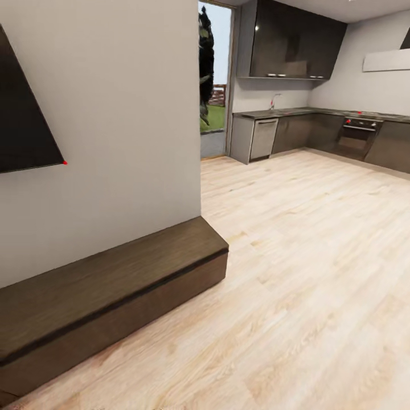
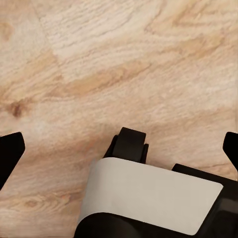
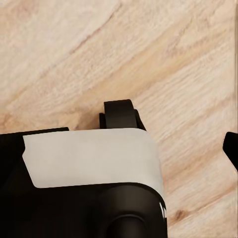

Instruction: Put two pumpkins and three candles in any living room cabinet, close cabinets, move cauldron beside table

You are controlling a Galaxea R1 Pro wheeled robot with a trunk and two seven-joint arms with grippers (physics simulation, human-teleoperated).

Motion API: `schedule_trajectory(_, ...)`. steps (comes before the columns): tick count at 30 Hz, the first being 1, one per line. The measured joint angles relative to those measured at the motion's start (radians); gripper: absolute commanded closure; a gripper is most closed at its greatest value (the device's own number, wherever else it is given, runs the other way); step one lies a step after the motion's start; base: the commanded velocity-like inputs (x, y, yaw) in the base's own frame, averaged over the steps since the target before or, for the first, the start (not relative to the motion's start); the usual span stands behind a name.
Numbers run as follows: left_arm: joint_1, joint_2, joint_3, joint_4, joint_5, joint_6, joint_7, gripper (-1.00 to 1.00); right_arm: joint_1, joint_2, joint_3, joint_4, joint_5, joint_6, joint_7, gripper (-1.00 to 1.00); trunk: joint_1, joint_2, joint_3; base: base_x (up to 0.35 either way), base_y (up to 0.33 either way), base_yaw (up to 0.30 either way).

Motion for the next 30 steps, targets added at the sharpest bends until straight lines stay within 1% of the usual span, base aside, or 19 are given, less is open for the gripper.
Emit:
schedule_trajectory(6, 0.0, 0.0, 0.0, 0.0, 0.0, -0.002, 0.0, -1.0, 0.0, 0.0, 0.0, 0.0, 0.0, 0.0, 0.0, -1.0, 0.0, 0.0, 0.0, 0.0, -0.25, 0.288)
schedule_trajectory(12, 0.0, 0.0, 0.0, -0.001, 0.0, -0.022, 0.0, -1.0, 0.0, 0.0, 0.0, 0.0, 0.0, 0.0, 0.0, -1.0, 0.0, 0.0, 0.0, 0.0, -0.258, 0.288)
schedule_trajectory(23, 0.0, 0.0, 0.0, -0.002, 0.0, -0.025, 0.0, -1.0, 0.0, -0.001, 0.0, 0.0, 0.001, 0.0, 0.0, -1.0, 0.0, 0.0, 0.0, 0.0, -0.257, 0.288)
schedule_trajectory(30, 0.0, 0.0, 0.0, -0.001, 0.0, -0.025, 0.0, -1.0, 0.0, -0.003, 0.0, 0.0, 0.001, 0.0, 0.0, -1.0, 0.0, 0.0, -0.001, 0.0, -0.049, 0.288)
